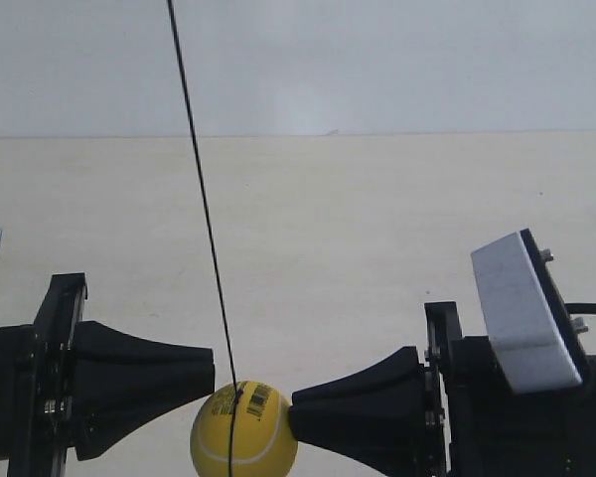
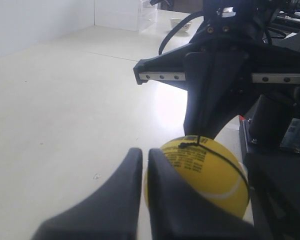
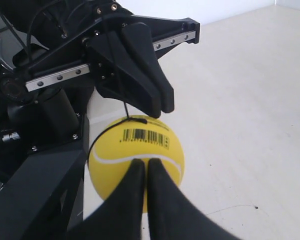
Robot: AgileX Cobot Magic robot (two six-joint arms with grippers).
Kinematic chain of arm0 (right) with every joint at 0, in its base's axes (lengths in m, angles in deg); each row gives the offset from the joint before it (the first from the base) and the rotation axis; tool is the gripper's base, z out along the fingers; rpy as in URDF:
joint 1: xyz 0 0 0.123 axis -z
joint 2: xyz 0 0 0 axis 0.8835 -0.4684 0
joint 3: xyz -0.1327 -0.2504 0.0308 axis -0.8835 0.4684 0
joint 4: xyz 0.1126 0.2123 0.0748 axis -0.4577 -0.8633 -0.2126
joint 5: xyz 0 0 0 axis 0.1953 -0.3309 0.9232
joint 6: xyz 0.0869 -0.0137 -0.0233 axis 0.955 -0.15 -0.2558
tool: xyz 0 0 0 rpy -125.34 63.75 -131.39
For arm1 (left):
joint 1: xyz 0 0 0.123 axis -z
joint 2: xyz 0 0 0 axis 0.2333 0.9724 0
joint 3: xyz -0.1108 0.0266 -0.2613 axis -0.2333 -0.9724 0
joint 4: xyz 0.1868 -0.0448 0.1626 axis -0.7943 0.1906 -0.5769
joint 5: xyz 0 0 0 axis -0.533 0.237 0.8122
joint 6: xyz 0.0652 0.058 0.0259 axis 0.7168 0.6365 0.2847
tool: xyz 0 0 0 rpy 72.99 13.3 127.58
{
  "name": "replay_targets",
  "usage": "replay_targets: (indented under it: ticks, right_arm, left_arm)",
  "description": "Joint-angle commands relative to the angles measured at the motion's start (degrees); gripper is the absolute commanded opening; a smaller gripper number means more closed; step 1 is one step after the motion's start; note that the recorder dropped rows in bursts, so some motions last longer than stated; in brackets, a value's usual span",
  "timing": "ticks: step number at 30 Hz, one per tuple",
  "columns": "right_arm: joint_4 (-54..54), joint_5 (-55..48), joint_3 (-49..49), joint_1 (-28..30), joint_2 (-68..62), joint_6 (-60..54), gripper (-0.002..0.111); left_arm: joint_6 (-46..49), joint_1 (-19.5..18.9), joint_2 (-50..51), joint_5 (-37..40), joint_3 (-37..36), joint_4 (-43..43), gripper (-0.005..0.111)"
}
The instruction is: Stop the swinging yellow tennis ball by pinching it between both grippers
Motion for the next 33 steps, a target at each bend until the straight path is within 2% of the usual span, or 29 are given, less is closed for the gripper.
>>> replay_targets:
  ticks: [1,12,18,22,33]
  right_arm:
    - [-0.3,0.5,-0.1,0.0,0.0,-0.2,0.0]
    - [-0.3,-1.2,-0.1,0.0,1.2,-0.8,0.0]
    - [-0.5,-7.5,-0.1,0.0,8.8,1.4,0.0]
    - [0.0,-11.9,-0.1,0.0,14.9,3.3,0.0]
    - [0.9,-21.3,-0.1,0.0,33.2,11.3,0.0]
  left_arm:
    - [-0.4,0.3,0.1,-0.7,-0.2,-0.7,0.005]
    - [-0.4,0.3,-0.5,-0.3,-0.2,0.2,0.005]
    - [-2.0,0.3,-4.7,4.5,-0.3,1.3,0.005]
    - [-2.1,0.3,-7.6,5.0,-1.3,1.5,0.005]
    - [-1.6,0.3,-20.8,14.9,-5.6,14.1,0.005]
